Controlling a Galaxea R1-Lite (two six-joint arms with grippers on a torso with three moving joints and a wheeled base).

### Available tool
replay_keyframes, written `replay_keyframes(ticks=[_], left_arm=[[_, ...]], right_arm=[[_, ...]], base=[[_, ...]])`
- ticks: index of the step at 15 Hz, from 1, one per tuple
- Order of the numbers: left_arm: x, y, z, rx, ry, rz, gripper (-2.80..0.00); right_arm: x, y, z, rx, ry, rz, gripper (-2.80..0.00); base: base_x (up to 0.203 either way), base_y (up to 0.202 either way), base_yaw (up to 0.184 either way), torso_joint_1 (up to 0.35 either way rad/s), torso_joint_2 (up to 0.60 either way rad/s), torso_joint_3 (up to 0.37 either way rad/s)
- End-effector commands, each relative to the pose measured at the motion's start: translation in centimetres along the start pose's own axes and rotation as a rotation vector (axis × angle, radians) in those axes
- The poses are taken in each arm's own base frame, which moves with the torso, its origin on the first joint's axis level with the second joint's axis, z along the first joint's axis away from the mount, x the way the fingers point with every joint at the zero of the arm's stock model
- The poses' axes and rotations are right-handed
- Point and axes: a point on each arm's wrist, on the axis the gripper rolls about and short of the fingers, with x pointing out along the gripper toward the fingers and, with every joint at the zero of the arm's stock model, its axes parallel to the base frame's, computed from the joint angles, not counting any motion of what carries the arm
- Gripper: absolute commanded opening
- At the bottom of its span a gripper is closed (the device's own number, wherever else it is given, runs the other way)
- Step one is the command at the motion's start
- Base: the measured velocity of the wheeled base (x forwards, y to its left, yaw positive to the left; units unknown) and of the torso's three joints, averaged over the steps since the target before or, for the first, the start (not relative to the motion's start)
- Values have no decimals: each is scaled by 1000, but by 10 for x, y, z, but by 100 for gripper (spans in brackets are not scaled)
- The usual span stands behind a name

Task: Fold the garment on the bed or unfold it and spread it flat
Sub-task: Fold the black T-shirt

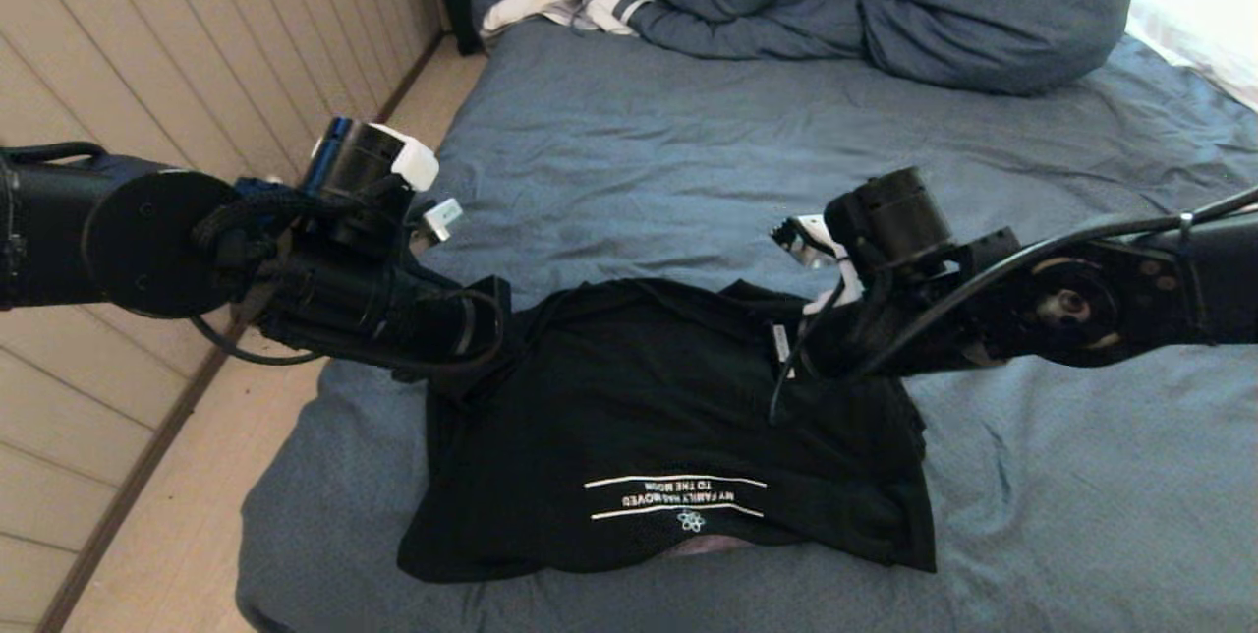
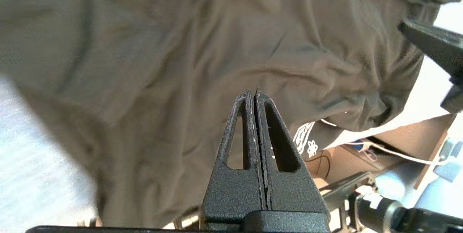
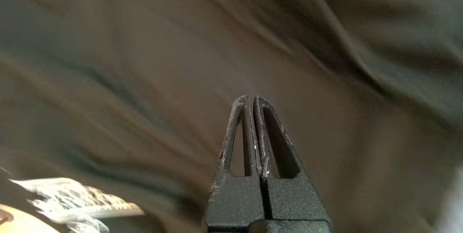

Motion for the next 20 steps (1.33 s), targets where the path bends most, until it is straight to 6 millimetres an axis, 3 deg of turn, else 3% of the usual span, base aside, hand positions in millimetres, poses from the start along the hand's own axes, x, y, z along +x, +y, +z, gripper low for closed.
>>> replay_keyframes(ticks=[1, 6, 10, 14, 20], left_arm=[[6, 0, -8, 9, -5, -16, -280], [12, -4, -14, 20, 8, -28, -280], [12, -4, -12, 26, -16, -38, -280], [11, -5, -12, 27, -19, -39, -280], [11, -3, -13, 27, -14, -33, -280]], right_arm=[[-18, -14, -7, 25, -6, -23, -280], [-4, -15, -13, 24, 34, -35, -280], [28, -17, -15, 25, 42, -43, -280], [58, -31, -10, 50, 32, -76, -280], [60, -46, 36, 79, -112, -95, -280]], base=[[0, 0, 0, 0, 0, 0], [0, 0, 0, 0, 0, 0], [0, 0, 0, 0, 0, 0], [0, 0, 0, 0, 0, 0], [0, 0, 0, 0, 0, 0]])
